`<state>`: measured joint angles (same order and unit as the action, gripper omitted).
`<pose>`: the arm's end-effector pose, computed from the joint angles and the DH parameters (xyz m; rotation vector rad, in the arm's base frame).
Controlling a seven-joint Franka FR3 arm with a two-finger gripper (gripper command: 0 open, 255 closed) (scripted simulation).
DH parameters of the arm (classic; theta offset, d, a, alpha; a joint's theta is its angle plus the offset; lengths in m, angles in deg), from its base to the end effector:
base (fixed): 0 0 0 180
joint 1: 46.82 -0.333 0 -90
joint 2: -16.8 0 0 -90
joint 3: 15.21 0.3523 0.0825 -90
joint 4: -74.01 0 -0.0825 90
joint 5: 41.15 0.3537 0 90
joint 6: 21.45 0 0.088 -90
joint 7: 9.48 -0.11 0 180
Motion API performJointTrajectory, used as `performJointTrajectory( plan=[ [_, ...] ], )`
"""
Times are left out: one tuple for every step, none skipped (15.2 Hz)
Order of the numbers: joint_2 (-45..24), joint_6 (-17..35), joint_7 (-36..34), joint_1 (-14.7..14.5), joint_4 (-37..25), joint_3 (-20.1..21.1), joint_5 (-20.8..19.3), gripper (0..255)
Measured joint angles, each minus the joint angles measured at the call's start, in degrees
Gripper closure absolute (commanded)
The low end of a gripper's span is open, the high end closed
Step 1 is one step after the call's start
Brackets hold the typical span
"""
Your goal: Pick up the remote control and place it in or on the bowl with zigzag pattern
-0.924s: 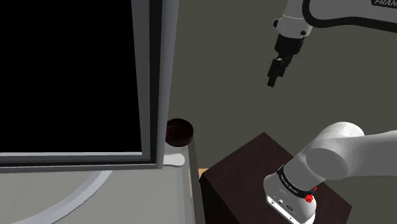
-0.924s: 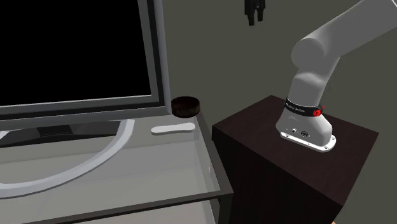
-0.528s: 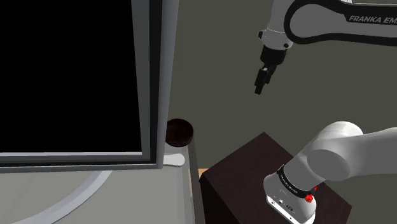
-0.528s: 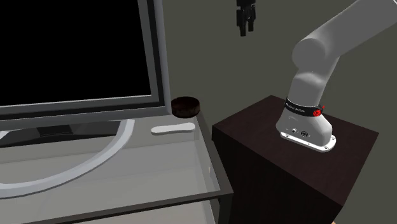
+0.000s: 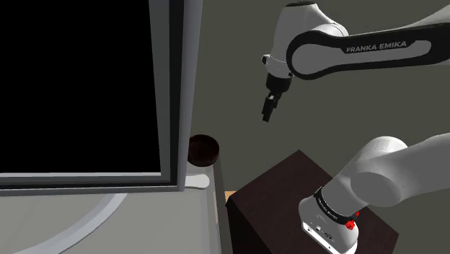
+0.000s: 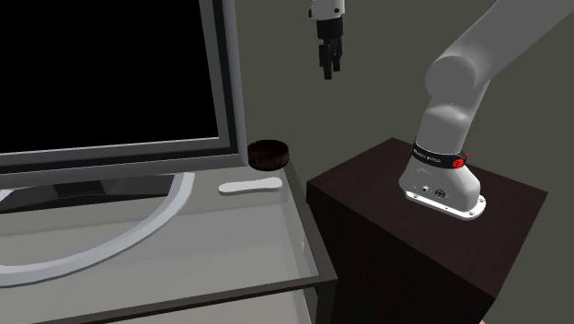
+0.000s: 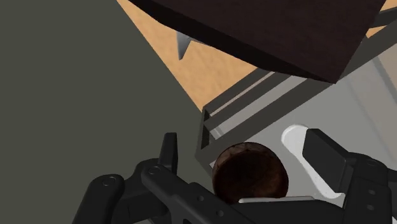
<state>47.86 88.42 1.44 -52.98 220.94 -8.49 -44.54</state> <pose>0.3119 0.0704 0.4778 2.9555 0.6277 -0.1626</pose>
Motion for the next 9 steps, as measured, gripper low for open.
performJointTrajectory(
  plan=[
    [-1.3, 2.1, 0.3, -0.4, 0.6, 0.2, 0.1, 0],
    [-2.9, 4.3, 0.2, -1.0, 1.1, 0.8, 0.4, 0],
    [-4.5, 6.1, 0.2, -1.5, 1.0, 1.3, 0.6, 0],
    [-6.1, 7.9, 0.3, -1.9, 1.1, 1.7, 0.8, 0],
    [-7.8, 9.8, 0.4, -2.3, 1.2, 2.1, 0.9, 0],
    [-9.4, 12.1, 0.6, -2.7, 1.8, 2.5, 0.9, 0],
    [-11.7, 14.0, 0.3, -3.1, 1.2, 3.2, 0.9, 0],
    [-13.6, 15.9, 0.4, -3.5, 1.0, 3.6, 0.8, 0],
    [-15.1, 17.7, 0.4, -3.9, 1.2, 4.0, 0.8, 0]
  ],
)
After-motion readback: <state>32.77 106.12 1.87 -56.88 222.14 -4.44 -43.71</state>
